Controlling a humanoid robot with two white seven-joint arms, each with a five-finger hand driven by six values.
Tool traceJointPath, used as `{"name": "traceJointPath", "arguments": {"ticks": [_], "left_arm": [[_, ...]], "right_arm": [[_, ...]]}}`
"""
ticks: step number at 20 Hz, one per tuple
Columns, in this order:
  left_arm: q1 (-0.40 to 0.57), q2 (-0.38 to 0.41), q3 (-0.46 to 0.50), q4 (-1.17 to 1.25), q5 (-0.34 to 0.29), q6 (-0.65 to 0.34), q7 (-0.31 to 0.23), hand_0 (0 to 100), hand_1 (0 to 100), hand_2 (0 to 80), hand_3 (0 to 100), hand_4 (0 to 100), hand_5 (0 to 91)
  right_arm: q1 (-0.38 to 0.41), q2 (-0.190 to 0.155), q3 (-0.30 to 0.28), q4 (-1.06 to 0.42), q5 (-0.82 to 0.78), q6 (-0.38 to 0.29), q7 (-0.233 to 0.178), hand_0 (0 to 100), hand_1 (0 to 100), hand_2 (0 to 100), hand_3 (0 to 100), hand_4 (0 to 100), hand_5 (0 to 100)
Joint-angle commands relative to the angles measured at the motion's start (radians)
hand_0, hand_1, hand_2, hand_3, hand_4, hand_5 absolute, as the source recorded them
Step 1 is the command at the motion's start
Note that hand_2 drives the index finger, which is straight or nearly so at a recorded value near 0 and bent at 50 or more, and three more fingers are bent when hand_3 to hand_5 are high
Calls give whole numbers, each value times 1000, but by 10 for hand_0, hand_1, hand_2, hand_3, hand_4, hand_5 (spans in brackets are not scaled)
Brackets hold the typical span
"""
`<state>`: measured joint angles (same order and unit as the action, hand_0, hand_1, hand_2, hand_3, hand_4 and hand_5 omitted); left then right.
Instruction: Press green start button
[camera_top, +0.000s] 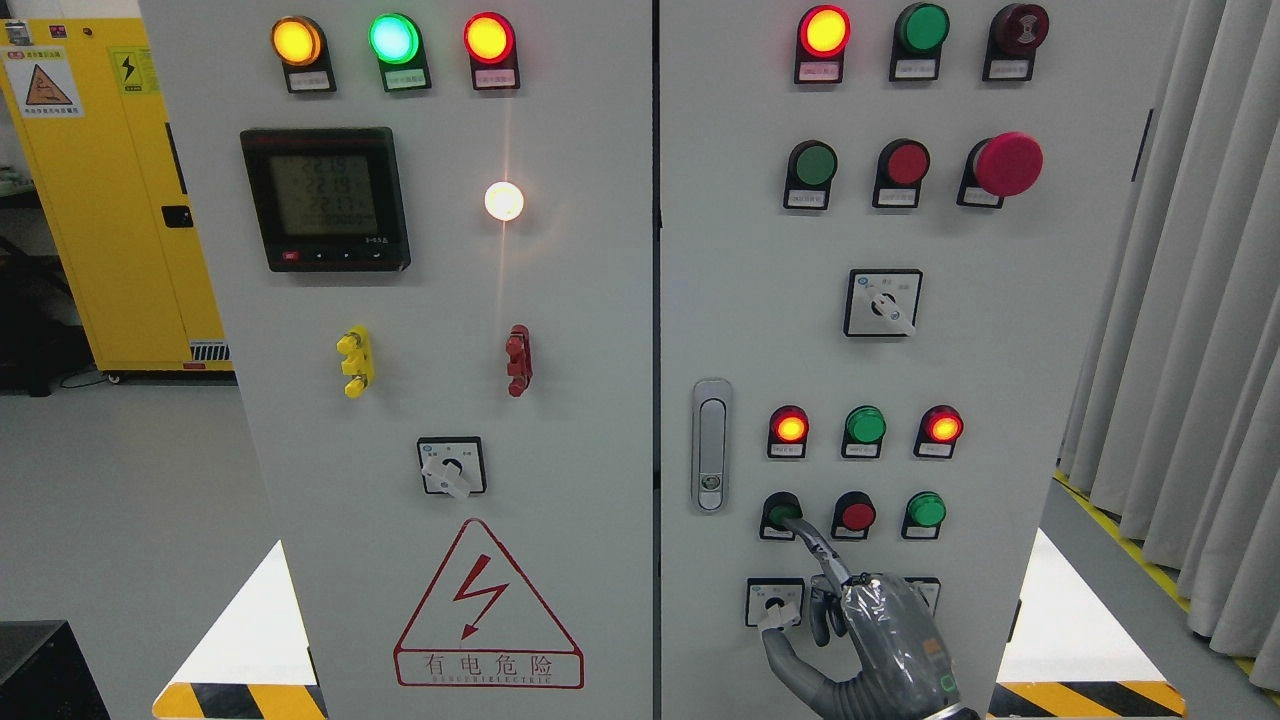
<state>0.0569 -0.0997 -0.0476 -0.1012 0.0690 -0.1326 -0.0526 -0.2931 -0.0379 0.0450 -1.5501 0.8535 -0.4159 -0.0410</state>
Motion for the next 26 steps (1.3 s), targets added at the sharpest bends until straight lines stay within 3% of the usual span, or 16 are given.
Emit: {"name": "traceJointPath", "arguments": {"ticks": [1, 7, 13, 17, 22, 23, 24, 26], "left_arm": [[0, 0, 0, 0, 0, -1, 0, 120, 556, 0, 0, 0, 0], [0, 0, 0, 0, 0, -1, 0, 120, 556, 0, 0, 0, 0], [0, 0, 0, 0, 0, -1, 0, 120, 556, 0, 0, 0, 0], [0, 0, 0, 0, 0, -1, 0, 120, 556, 0, 0, 0, 0], [0, 0, 0, 0, 0, -1, 0, 120, 556, 0, 0, 0, 0], [0, 0, 0, 0, 0, -1, 0, 120, 556, 0, 0, 0, 0], [0, 0, 0, 0, 0, -1, 0, 120, 556, 0, 0, 0, 0], [0, 0, 0, 0, 0, -1, 0, 120, 556, 0, 0, 0, 0]], "right_arm": [[-1, 0, 3, 2, -1, -1, 1, 454, 756, 0, 927, 991, 1000], [17, 4, -5, -70, -4, -11, -22, 452, 754, 0, 927, 991, 1000], [61, 9, 27, -150, -102, -14, -28, 475, 723, 0, 927, 987, 1000], [87, 10, 36, -163, -132, -81, -42, 472, 697, 22, 920, 992, 997], [158, 13, 44, -168, -264, -86, -66, 405, 660, 48, 905, 929, 915], [169, 15, 44, -168, -324, -86, -65, 384, 652, 52, 739, 786, 789], [181, 15, 50, -170, -383, -86, -63, 379, 650, 52, 695, 751, 747], [209, 13, 73, -179, -488, -84, -57, 367, 642, 40, 384, 447, 439]]}}
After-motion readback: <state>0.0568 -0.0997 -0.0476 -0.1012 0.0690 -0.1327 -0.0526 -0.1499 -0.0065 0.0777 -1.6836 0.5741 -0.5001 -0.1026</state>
